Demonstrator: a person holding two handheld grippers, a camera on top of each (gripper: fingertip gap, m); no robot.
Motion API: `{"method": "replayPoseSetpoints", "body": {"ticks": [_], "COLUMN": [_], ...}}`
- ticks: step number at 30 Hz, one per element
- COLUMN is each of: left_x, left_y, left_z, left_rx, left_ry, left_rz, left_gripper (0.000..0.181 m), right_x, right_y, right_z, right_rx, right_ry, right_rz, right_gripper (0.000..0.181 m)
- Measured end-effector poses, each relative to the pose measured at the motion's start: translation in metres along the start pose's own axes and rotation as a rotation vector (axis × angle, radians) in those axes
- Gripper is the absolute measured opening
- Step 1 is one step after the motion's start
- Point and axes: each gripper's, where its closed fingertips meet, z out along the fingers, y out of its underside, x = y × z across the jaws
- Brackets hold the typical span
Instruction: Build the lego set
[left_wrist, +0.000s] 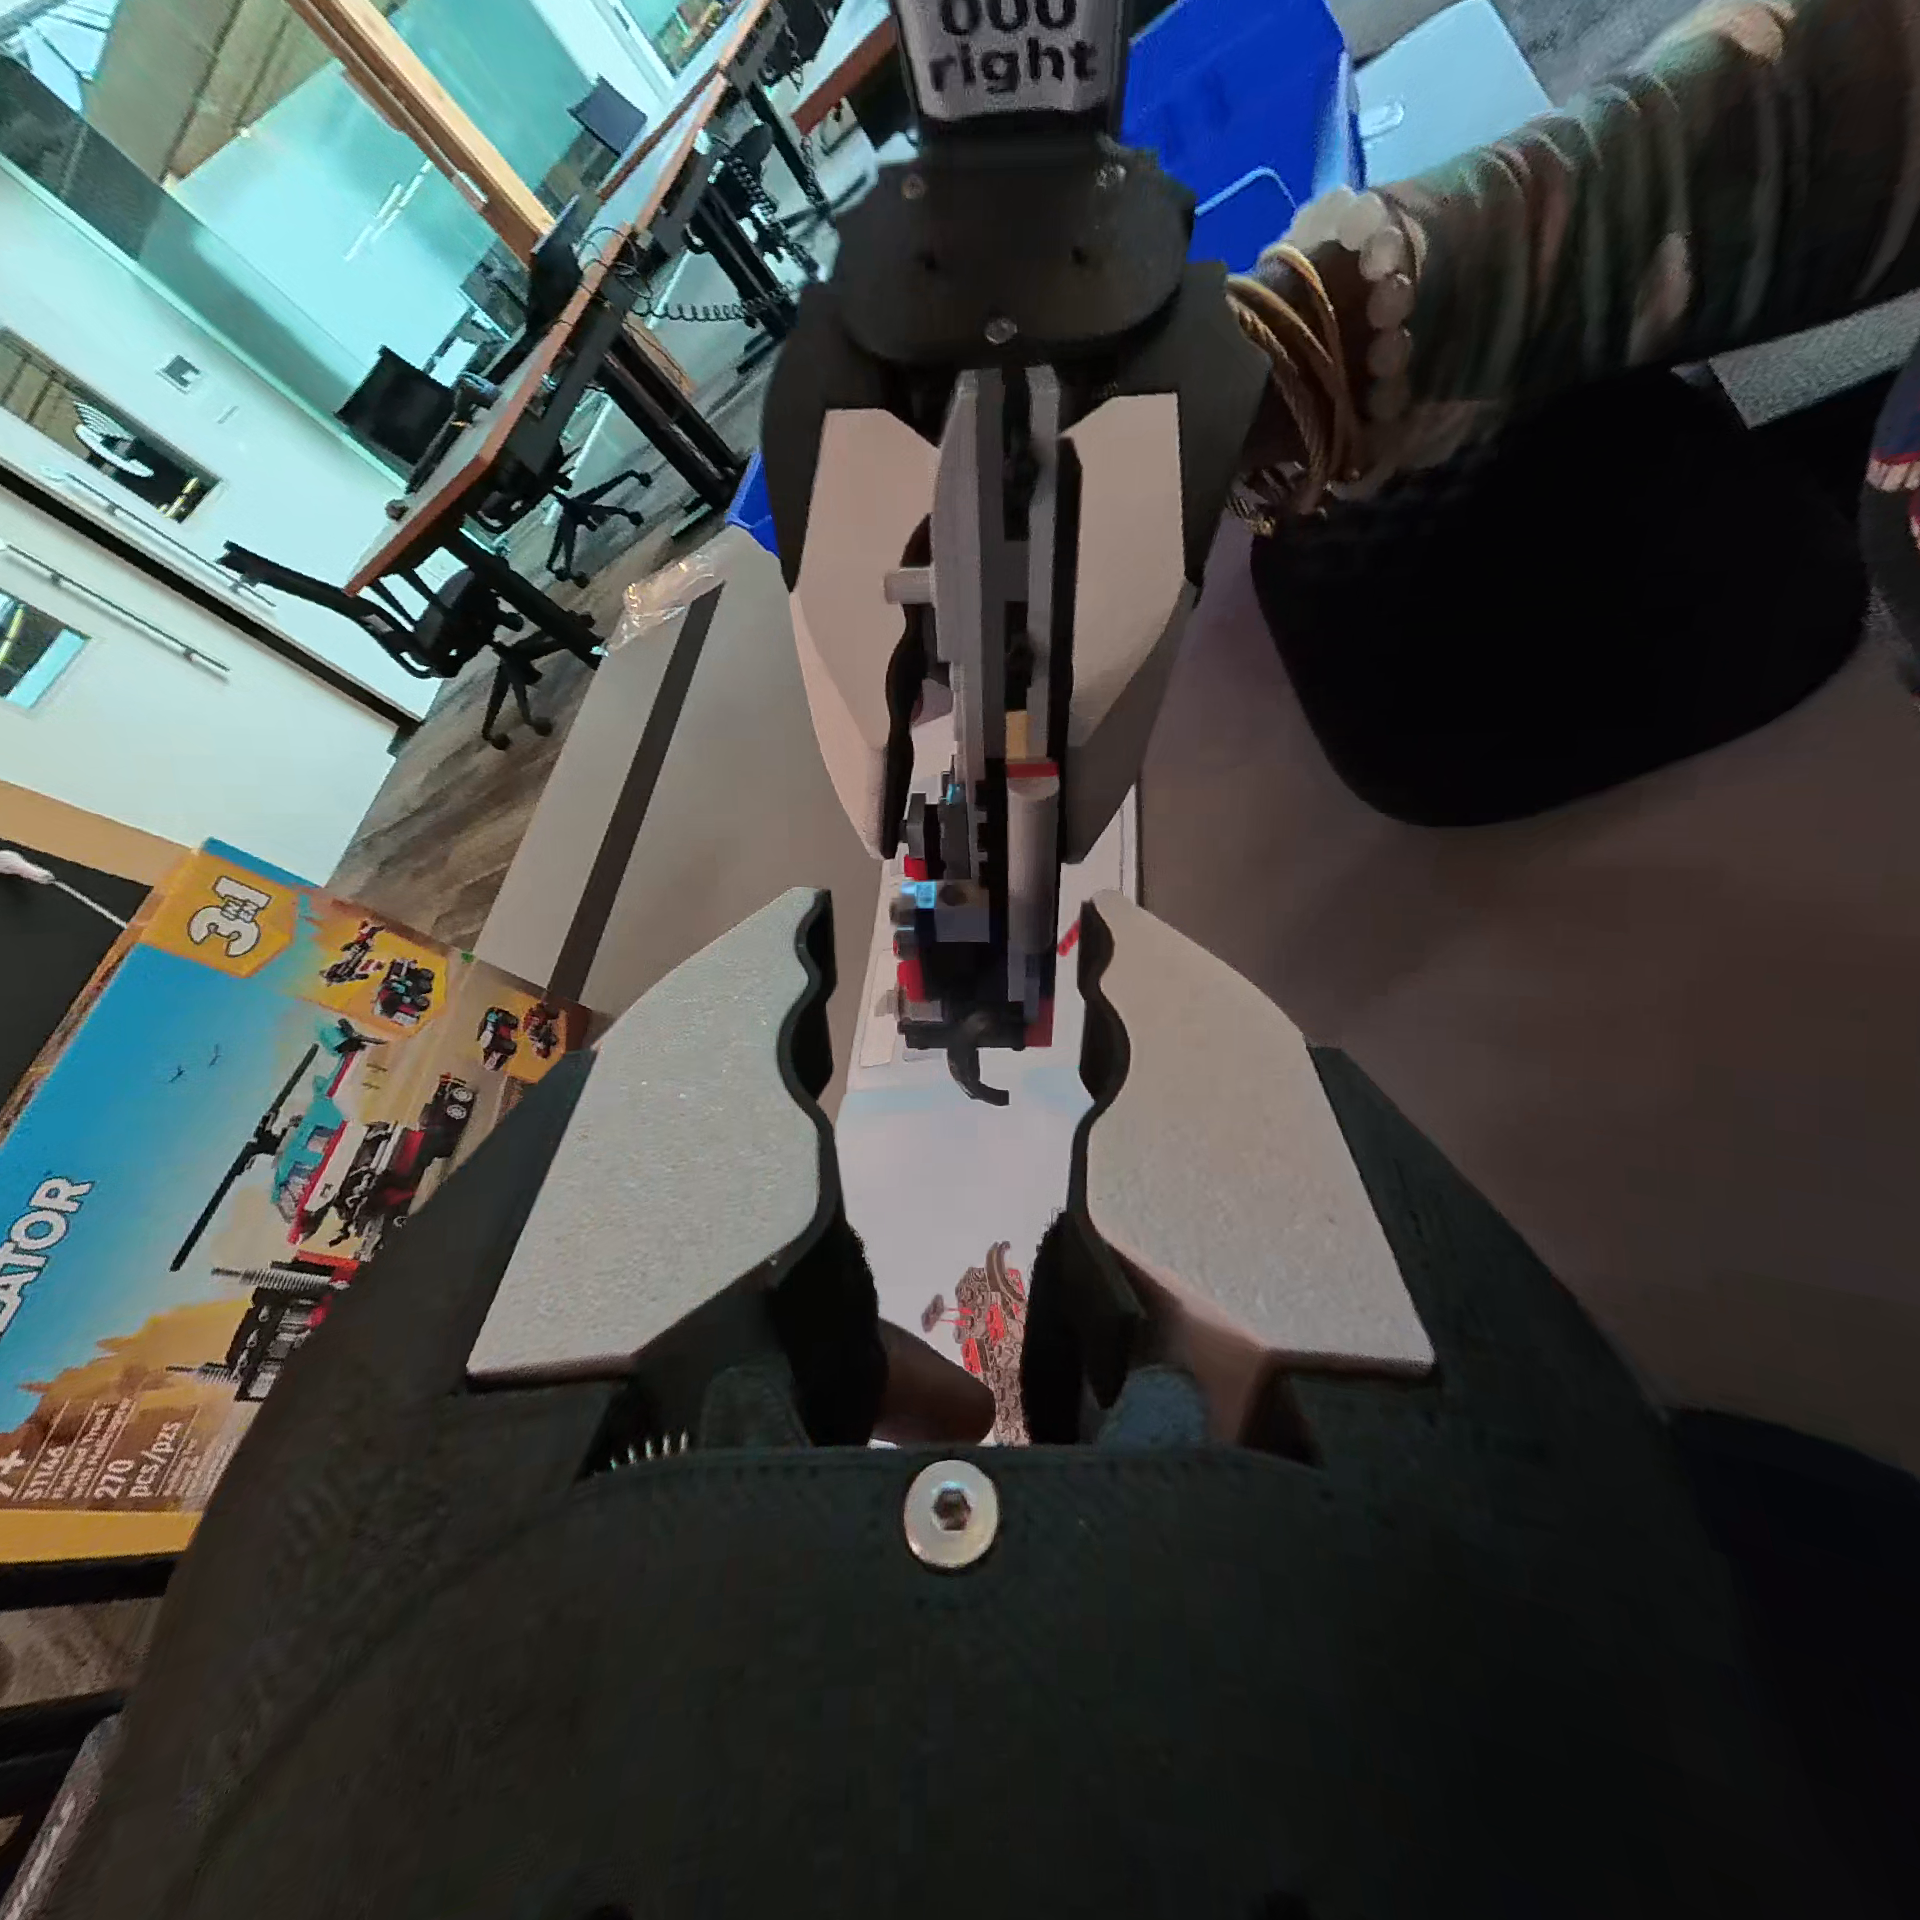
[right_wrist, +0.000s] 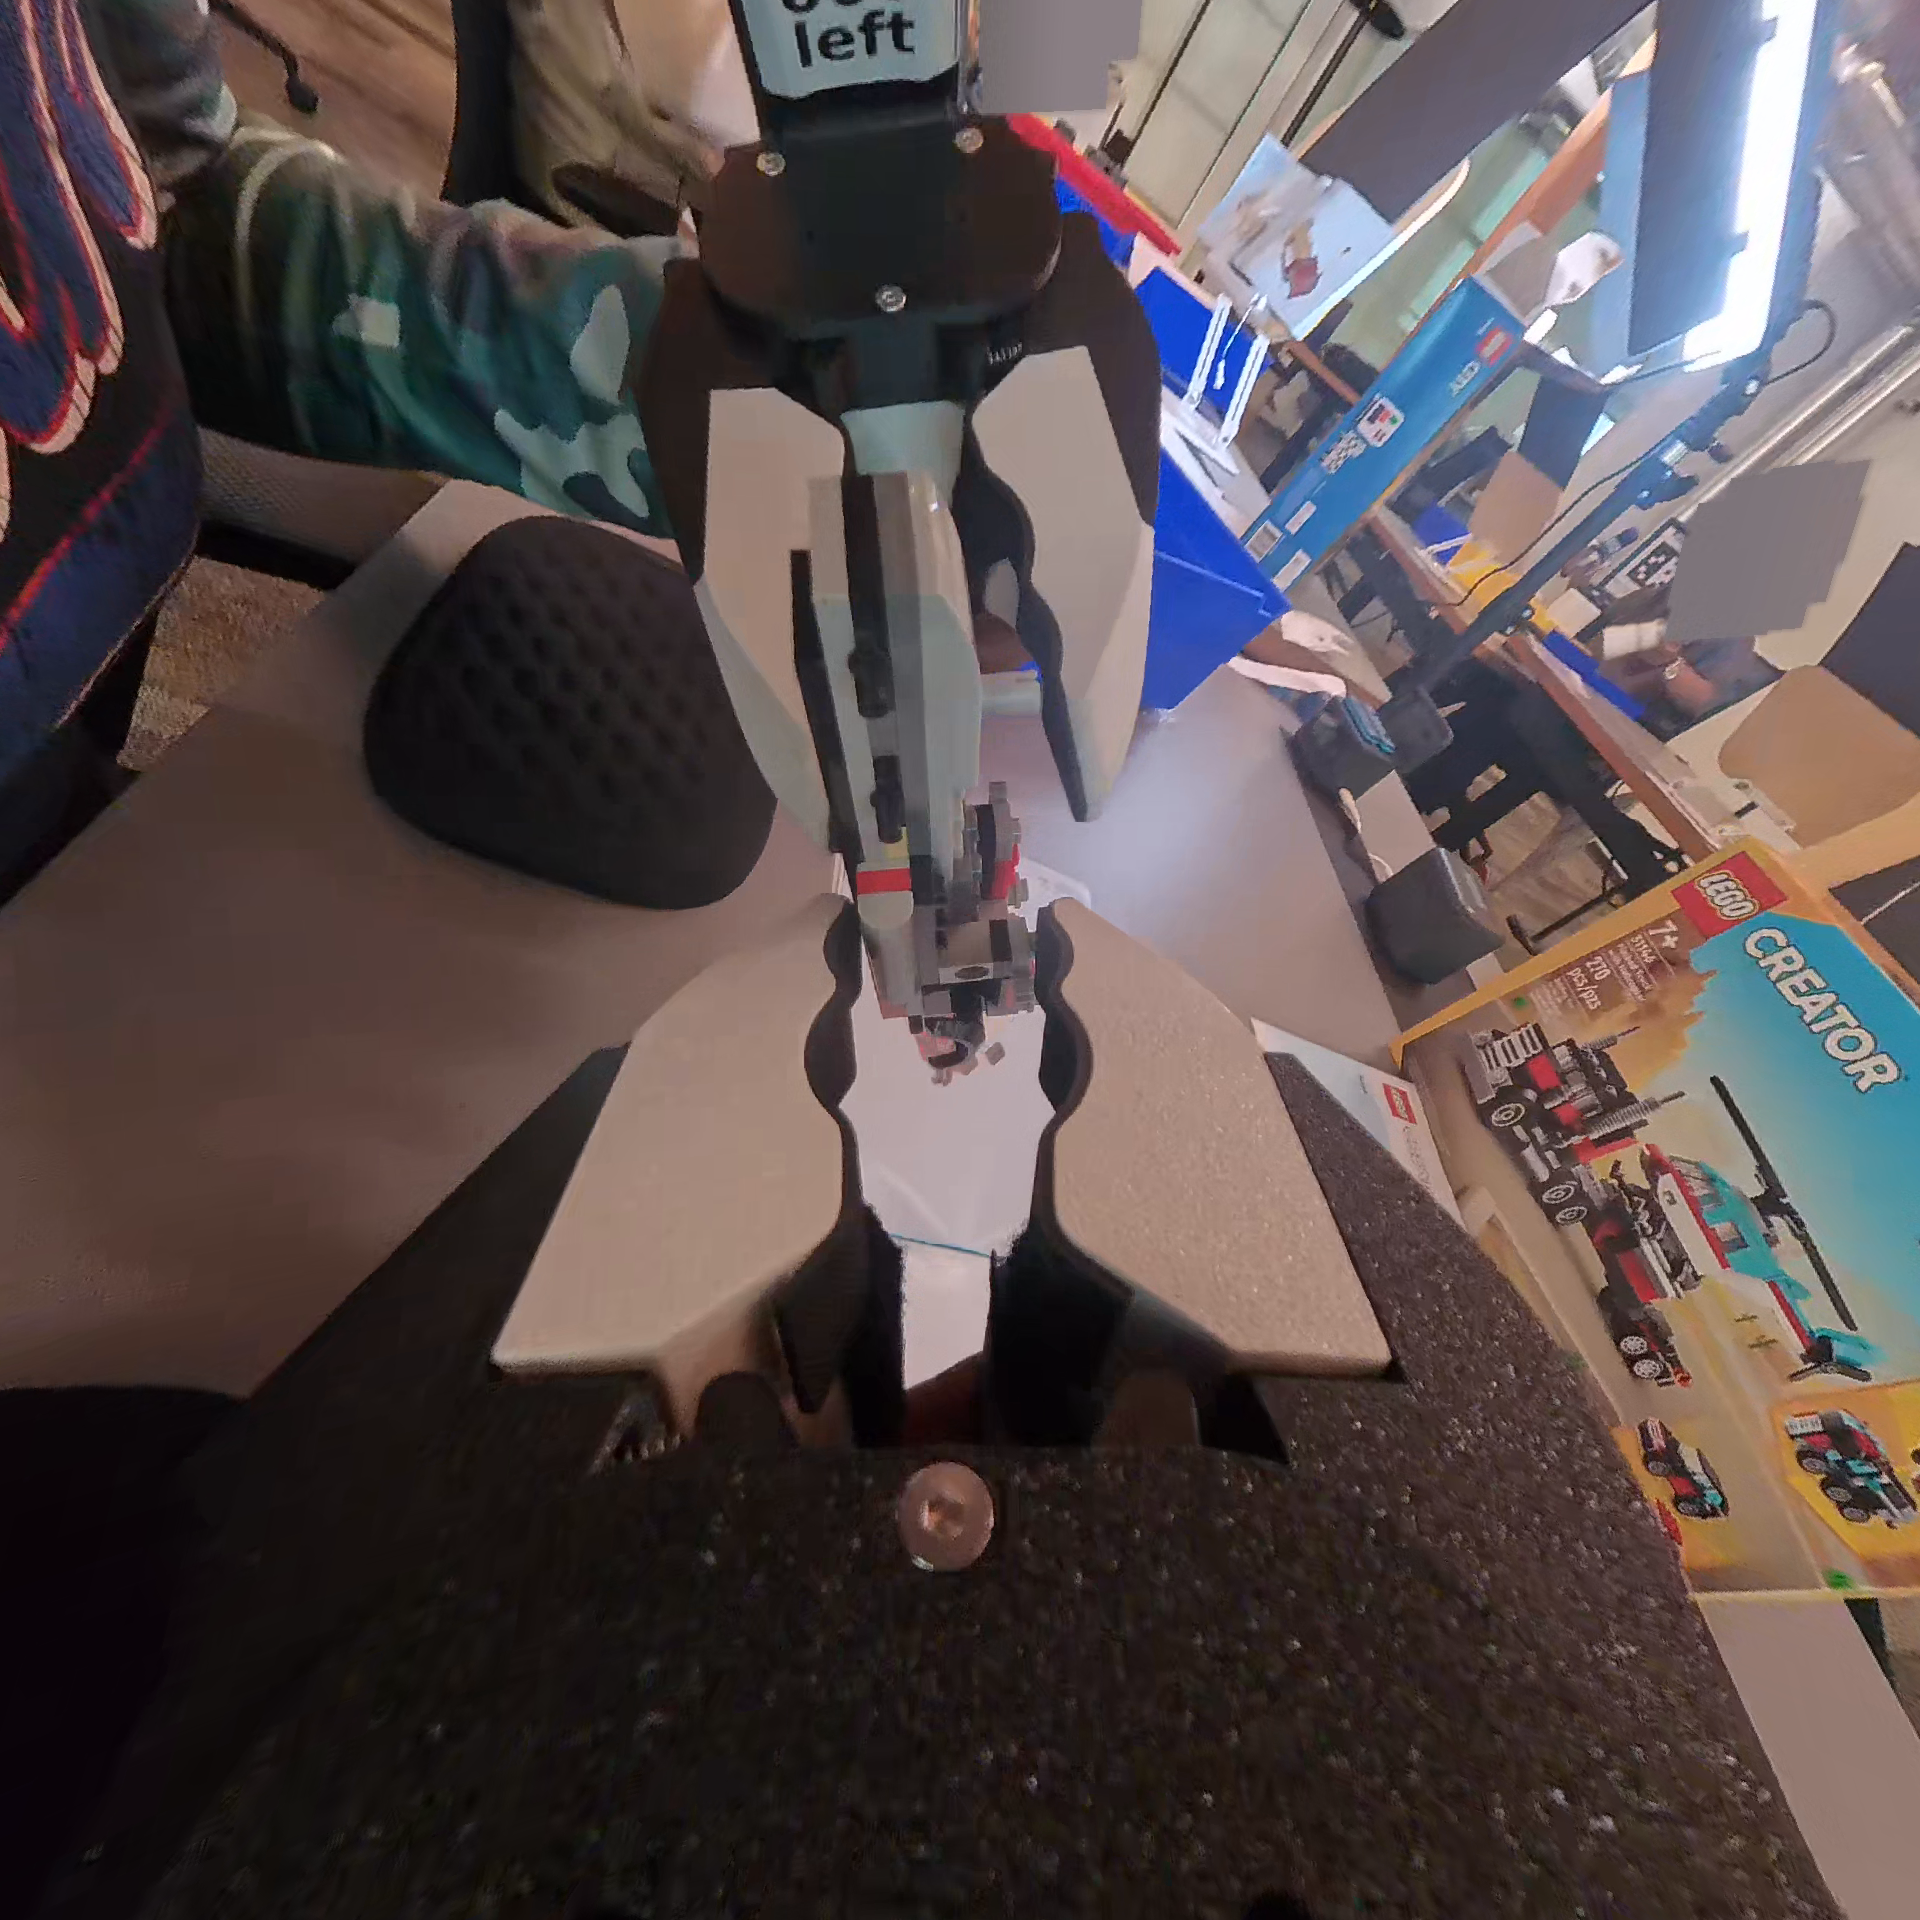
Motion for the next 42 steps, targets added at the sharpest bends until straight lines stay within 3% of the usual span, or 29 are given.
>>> {"method": "replayPoseSetpoints", "body": {"ticks": [9, 15, 26, 30, 42], "left_x": [0.011, 0.017, 0.027, 0.031, 0.040], "left_y": [0.006, -0.007, -0.016, -0.013, -0.012], "left_z": [0.000, -0.007, -0.011, -0.008, -0.004], "left_rx": [-0.055, 0.113, 0.283, 0.274, 0.239], "left_ry": [0.023, 0.061, 0.093, 0.106, 0.162], "left_rz": [0.067, -0.045, -0.126, -0.133, -0.143], "left_gripper": [0.032, 0.031, 0.031, 0.031, 0.031], "right_x": [-0.007, -0.009, -0.023, -0.026, -0.034], "right_y": [-0.007, -0.025, -0.029, -0.026, -0.021], "right_z": [0.007, 0.002, -0.002, -0.004, -0.005], "right_rx": [-0.043, 0.122, 0.199, 0.207, 0.234], "right_ry": [-0.035, -0.008, -0.115, -0.124, -0.154], "right_rz": [-0.024, -0.035, 0.024, 0.030, 0.087], "right_gripper": [0.032, 0.040, 0.044, 0.030, 0.030]}}
